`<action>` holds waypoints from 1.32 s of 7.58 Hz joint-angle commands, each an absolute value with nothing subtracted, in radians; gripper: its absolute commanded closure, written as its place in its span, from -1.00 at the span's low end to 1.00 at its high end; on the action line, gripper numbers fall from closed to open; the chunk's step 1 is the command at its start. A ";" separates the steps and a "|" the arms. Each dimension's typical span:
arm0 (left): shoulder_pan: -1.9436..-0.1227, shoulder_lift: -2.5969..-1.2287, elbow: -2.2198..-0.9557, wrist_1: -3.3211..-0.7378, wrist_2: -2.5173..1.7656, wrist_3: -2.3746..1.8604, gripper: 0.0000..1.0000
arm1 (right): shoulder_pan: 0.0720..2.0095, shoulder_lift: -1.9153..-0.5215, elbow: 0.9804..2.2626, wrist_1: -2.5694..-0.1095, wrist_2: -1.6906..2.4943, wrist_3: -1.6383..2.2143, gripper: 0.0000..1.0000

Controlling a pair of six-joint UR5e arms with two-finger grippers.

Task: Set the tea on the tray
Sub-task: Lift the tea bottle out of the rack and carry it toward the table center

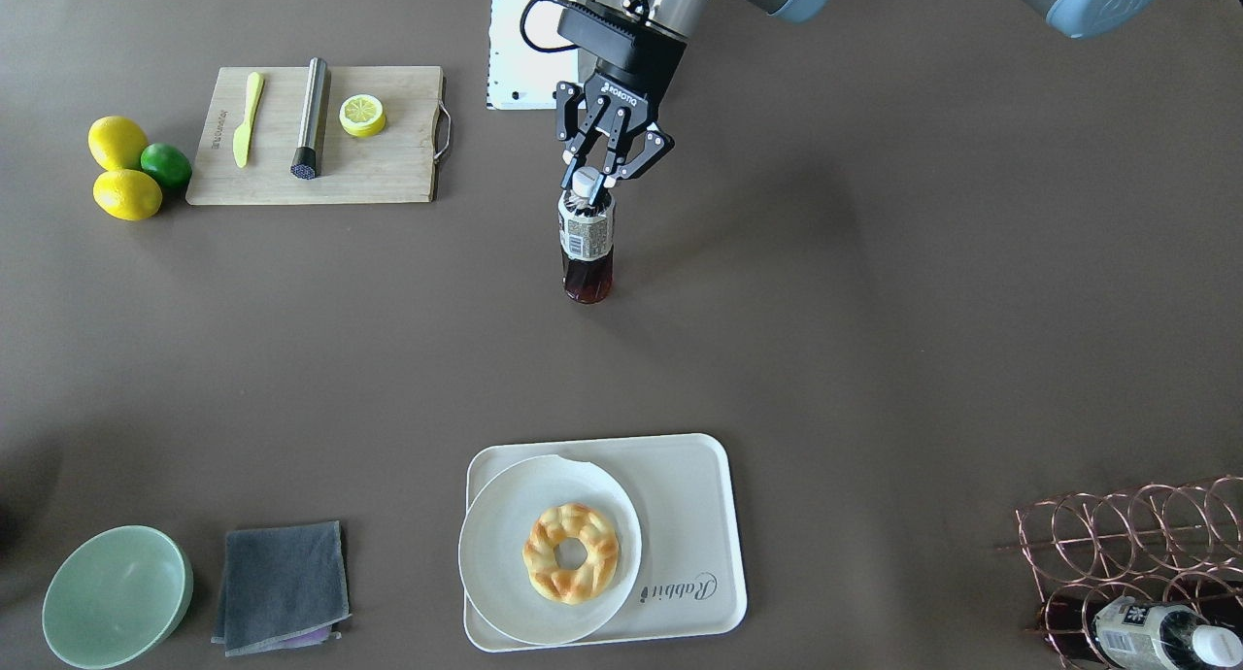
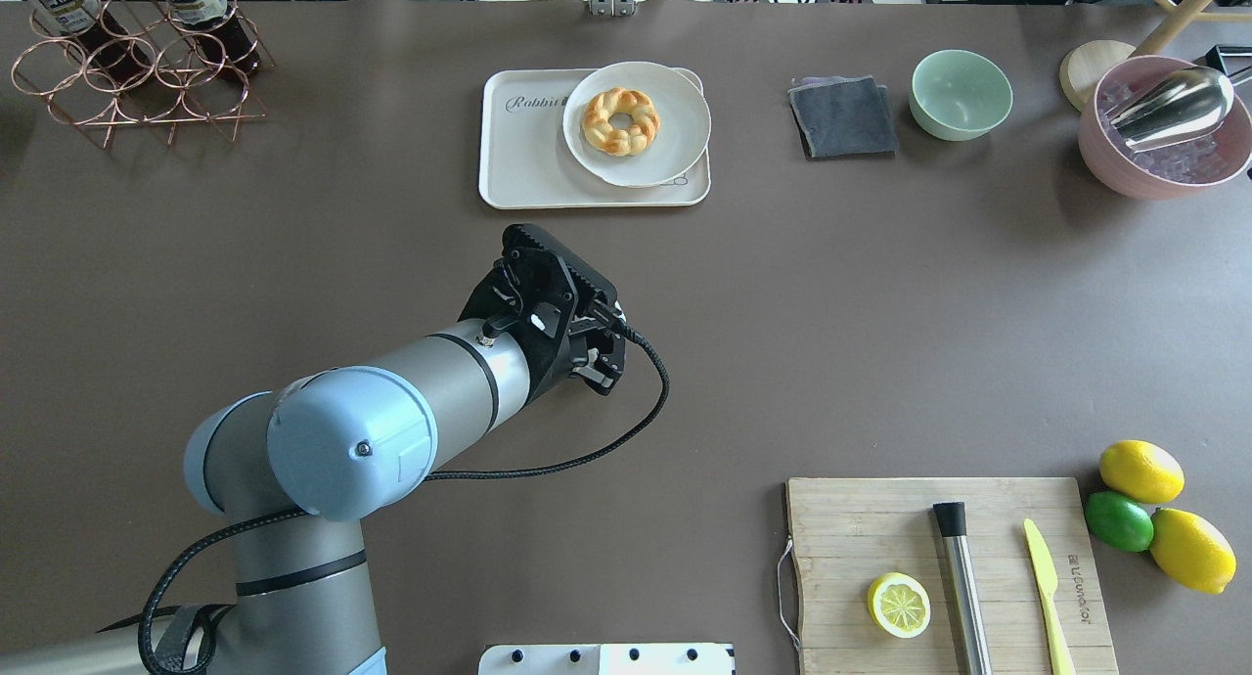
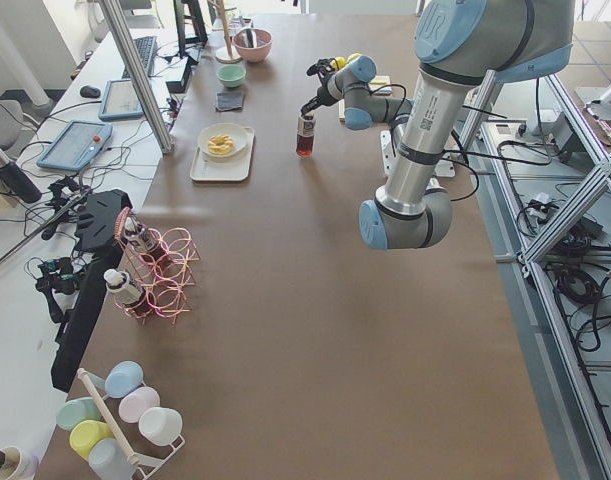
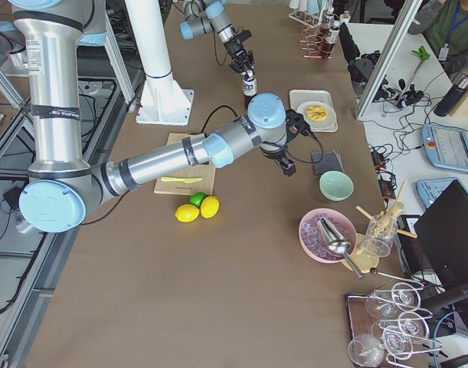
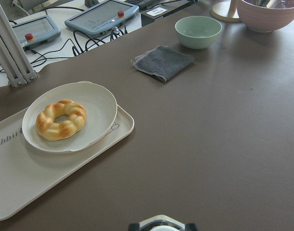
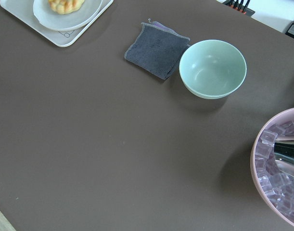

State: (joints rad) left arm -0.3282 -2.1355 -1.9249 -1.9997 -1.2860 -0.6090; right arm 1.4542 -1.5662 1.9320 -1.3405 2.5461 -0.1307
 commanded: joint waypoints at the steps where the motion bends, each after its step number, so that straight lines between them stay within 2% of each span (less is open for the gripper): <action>1: -0.328 -2.141 -1.905 -2.000 -1.289 -0.609 1.00 | 1.454 -1.566 1.931 -1.341 2.548 -0.130 -1.00; 2: -0.331 -2.141 -1.907 -2.000 -1.320 -0.609 1.00 | 1.454 -1.566 1.931 -1.341 2.548 -0.130 -1.00; 3: -0.337 -2.143 -1.907 -2.000 -1.354 -0.611 0.83 | 1.454 -1.566 1.931 -1.341 2.548 -0.130 -1.00; 5: -0.342 -2.149 -1.908 -2.003 -1.370 -0.611 -0.38 | 1.454 -1.566 1.930 -1.341 2.548 -0.130 -1.00; 6: -0.342 -2.151 -1.910 -2.005 -1.370 -0.612 -0.70 | 1.454 -1.566 1.930 -1.341 2.548 -0.129 -1.00; 7: -0.347 -2.152 -1.913 -2.006 -1.370 -0.612 -0.88 | 1.454 -1.566 1.931 -1.341 2.548 -0.129 -1.00; 9: -0.429 -2.155 -1.943 -2.003 -1.453 -0.618 -0.93 | 1.439 -1.546 1.931 -1.341 2.549 -0.101 -1.00; 10: -0.531 -2.148 -1.944 -1.996 -1.620 -0.627 -0.93 | 1.413 -1.511 1.936 -1.339 2.546 -0.033 -1.00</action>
